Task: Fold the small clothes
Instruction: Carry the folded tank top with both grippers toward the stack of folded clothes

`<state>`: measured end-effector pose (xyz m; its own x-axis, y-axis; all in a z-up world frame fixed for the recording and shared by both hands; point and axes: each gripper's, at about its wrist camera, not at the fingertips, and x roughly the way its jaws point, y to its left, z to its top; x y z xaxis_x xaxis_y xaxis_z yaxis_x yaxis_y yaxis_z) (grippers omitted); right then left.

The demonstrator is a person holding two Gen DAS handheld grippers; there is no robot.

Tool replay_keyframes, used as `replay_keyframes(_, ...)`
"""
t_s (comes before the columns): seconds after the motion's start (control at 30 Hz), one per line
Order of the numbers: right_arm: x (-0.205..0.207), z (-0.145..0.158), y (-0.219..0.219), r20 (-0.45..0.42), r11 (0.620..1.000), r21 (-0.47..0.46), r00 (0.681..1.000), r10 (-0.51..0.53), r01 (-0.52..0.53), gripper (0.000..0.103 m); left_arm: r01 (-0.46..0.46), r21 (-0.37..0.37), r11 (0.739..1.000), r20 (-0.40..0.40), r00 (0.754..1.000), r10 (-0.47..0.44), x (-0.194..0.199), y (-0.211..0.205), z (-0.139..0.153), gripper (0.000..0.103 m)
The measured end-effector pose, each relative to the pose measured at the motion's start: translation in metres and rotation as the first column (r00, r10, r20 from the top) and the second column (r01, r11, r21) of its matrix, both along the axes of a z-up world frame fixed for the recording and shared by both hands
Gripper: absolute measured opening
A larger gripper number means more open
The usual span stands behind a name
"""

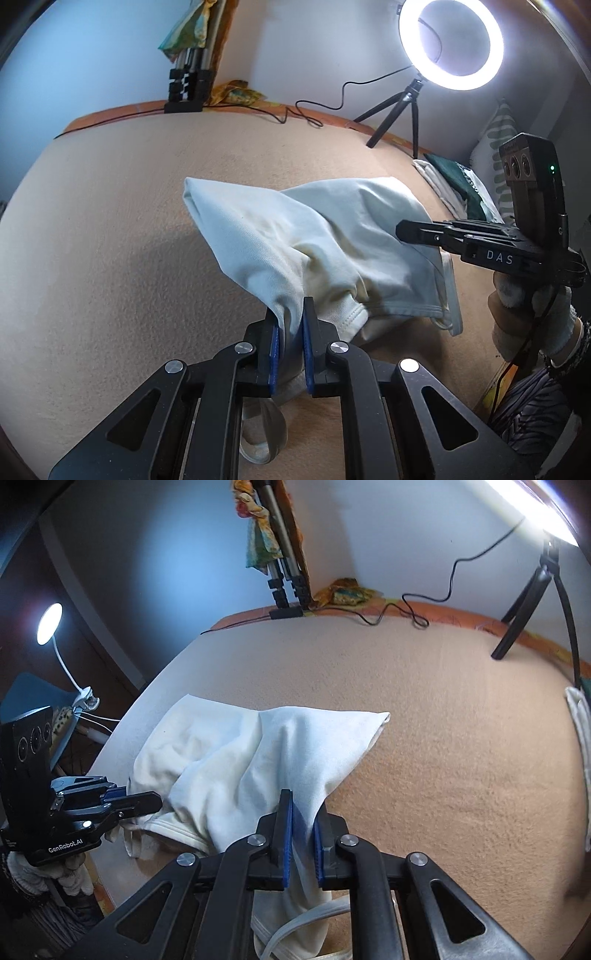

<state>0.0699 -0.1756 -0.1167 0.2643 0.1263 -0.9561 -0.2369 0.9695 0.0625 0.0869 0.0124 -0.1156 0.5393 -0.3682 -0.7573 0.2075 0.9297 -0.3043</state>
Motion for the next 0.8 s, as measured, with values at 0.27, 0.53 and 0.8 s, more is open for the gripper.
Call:
replay_keyframes(0.27, -0.003, 0.012, 0.003, 0.035, 1.0, -0.02, 0.999, 0.007, -0.006, 0.007, 0.042, -0.01, 0.999, 0.021, 0.999, -0.042, 0.0, -0.005, 0.005, 0.009)
replay_keyframes(0.53, -0.016, 0.04, -0.008, 0.099, 0.999, -0.036, 0.995, -0.003, 0.006, 0.007, 0.097, -0.021, 0.995, 0.056, 0.994, -0.095, -0.002, -0.031, 0.017, 0.008)
replay_keyframes(0.8, -0.03, 0.073, -0.032, 0.159, 0.997, -0.07, 0.987, -0.016, 0.028, 0.007, 0.171, -0.03, 0.985, 0.11, 0.98, -0.167, 0.004, -0.068, 0.037, 0.008)
